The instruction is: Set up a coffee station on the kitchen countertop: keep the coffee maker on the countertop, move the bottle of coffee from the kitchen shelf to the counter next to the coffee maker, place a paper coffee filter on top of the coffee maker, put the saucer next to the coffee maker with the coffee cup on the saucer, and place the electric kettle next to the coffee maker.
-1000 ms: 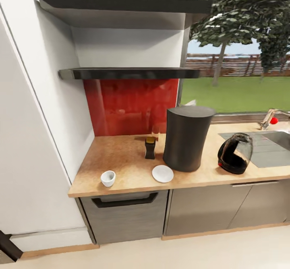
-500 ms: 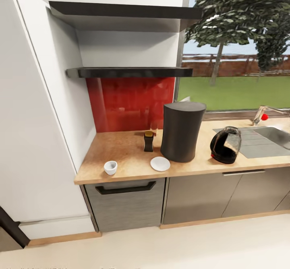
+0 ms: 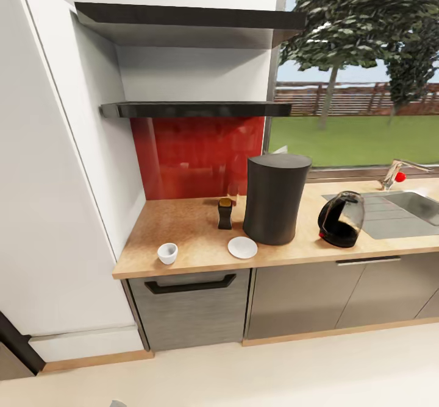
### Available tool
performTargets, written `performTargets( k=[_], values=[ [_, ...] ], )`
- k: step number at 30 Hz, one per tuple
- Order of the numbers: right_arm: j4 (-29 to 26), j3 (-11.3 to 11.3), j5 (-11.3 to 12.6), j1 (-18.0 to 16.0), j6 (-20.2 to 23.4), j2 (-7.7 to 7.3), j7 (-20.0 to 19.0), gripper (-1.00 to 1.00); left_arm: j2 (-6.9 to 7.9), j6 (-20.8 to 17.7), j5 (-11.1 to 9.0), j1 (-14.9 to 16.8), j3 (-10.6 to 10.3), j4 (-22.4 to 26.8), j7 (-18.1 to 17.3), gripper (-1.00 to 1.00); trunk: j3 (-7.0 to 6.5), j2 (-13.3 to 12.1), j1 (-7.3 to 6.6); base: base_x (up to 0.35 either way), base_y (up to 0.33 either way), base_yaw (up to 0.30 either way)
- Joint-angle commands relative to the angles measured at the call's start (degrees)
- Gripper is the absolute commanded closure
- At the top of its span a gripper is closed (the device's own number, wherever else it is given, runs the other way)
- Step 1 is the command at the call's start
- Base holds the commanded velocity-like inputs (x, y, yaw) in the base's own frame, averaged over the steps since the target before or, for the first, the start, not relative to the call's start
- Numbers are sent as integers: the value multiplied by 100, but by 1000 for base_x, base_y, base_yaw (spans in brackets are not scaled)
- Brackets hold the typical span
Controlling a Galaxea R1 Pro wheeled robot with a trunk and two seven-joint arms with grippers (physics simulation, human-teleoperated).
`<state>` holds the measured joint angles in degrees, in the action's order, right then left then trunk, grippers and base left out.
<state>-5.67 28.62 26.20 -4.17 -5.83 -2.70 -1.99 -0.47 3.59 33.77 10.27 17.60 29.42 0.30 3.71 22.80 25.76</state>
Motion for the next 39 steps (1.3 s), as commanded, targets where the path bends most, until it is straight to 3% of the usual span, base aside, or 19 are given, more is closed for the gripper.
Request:
performTargets(
  k=[1,3,6,7,9,11,13,16,20,21,23,24,28,31,34,35,38,39],
  values=[
    [4,39,61,-5,-22,-2,-21,-100,-91,18,54,135,-271,305,-28,-100,14,12,3,0,0,0],
    [2,39,61,-5,-23,-2,-21,-100,-236,-2,55,261,-489,691,-156,-100,14,12,3,0,0,0],
    [-19,39,61,-5,-31,-2,-20,-100,-385,-305,49,458,-618,1669,-864,-100,14,12,3,0,0,0],
    [-67,39,59,-5,-32,-2,-19,-100,-410,-690,34,550,-633,2264,-1465,-100,14,12,3,0,0,0],
    [-91,39,56,-5,-32,-2,-18,-100,-419,-1011,14,616,-639,2726,-1981,-100,14,12,3,0,0,0],
    [-111,39,53,-5,-33,-2,-17,-100,-423,-1643,-33,753,-644,3595,-2988,-100,14,12,3,0,0,0],
    [-115,39,52,-5,-33,-2,-19,-100,-420,-2055,-46,872,-660,4065,-3549,-100,14,12,3,0,0,0],
    [-184,39,52,-5,-33,-2,-20,-100,-376,-2803,-49,1306,-675,4515,-4423,-100,14,12,3,0,0,0],
    [-280,45,52,-5,-33,-2,-21,-100,-340,-3513,-19,1875,-685,4604,-5151,-100,14,12,3,0,0,0],
    [-304,41,52,-5,-33,-2,-21,-100,-306,-4101,7,2327,-694,4604,-5700,-100,14,12,3,0,0,0],
    [-313,40,52,-5,-33,-2,-21,-100,-280,-4385,33,2614,-711,4593,-5947,-100,14,12,3,0,0,0],
    [-421,39,52,-5,-33,-2,-16,-100,-265,-4951,373,3004,-973,4522,-6089,-100,14,12,3,0,0,0],
    [-504,39,52,-5,-33,-2,-12,-100,-325,-5555,1147,3335,-1352,4351,-6128,-100,14,12,3,0,0,0],
    [-511,39,52,-5,-33,-2,-12,-100,-335,-5708,1285,3581,-1405,4292,-6142,-100,14,12,3,0,0,0],
    [-508,39,52,-5,-33,-2,-12,-100,-279,-6078,1371,4018,-1433,3971,-6147,-100,14,12,3,0,0,0],
    [-498,39,52,-5,-33,-2,-12,-100,-132,-6168,1420,4152,-1426,3867,-6140,-100,14,12,3,0,0,0],
    [-495,40,52,-5,-33,-2,-12,-100,234,-6178,1440,4117,-1437,3893,-6138,-100,14,12,3,0,0,0],
    [-494,40,52,-5,-33,-2,-12,-100,273,-6178,1440,4110,-1427,3894,-6138,-100,14,12,3,0,0,0]
  ],
)
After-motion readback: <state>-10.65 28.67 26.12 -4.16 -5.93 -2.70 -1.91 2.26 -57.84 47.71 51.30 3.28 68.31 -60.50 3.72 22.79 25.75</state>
